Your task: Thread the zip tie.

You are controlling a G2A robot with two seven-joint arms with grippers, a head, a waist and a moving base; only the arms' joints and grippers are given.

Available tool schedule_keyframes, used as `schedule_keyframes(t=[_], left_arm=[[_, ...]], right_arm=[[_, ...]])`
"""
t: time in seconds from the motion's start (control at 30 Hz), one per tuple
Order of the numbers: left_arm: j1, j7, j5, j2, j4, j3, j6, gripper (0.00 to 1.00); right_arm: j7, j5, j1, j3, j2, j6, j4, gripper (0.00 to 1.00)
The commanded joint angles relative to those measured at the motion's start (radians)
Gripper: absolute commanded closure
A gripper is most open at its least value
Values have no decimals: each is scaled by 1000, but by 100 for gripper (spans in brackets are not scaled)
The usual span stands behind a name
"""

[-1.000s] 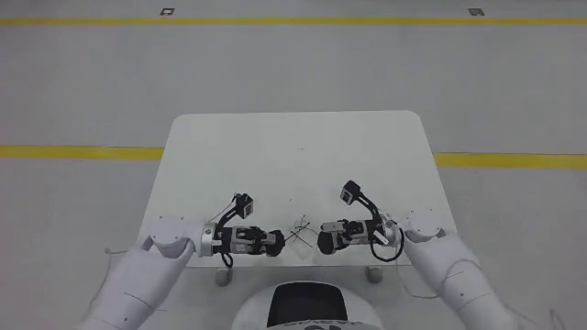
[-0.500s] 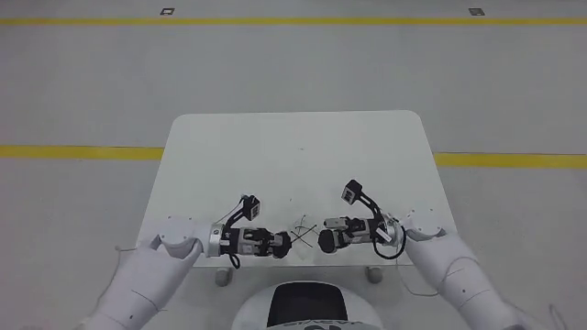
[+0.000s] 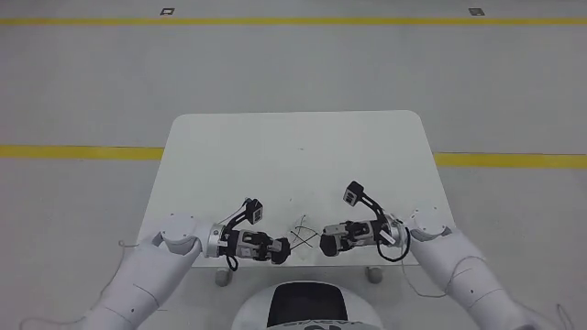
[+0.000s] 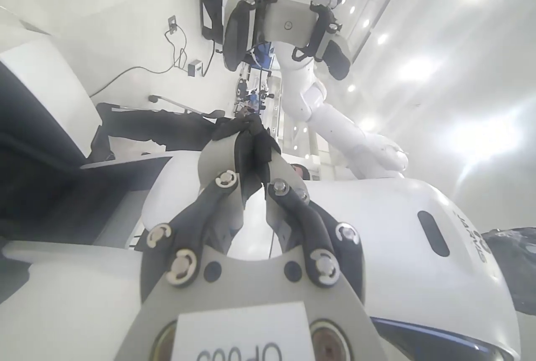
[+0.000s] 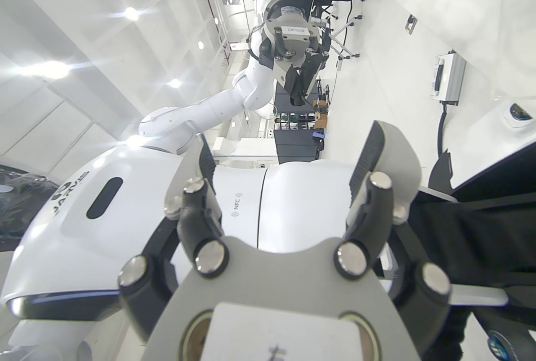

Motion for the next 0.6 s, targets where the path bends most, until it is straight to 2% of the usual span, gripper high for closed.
schedule_keyframes(t=[0.0, 0.1, 0.57], left_arm=[[-3, -2, 0, 2, 2, 5, -2, 100], [-5, -5, -6, 4, 3, 11, -4, 100], [-23, -55, -66, 12, 15, 41, -9, 100]], right_arm=[[0, 5, 0, -3, 5, 0, -3, 63], [0, 9, 2, -9, 11, 0, -5, 71], [0, 11, 26, -45, 19, 0, 21, 73]])
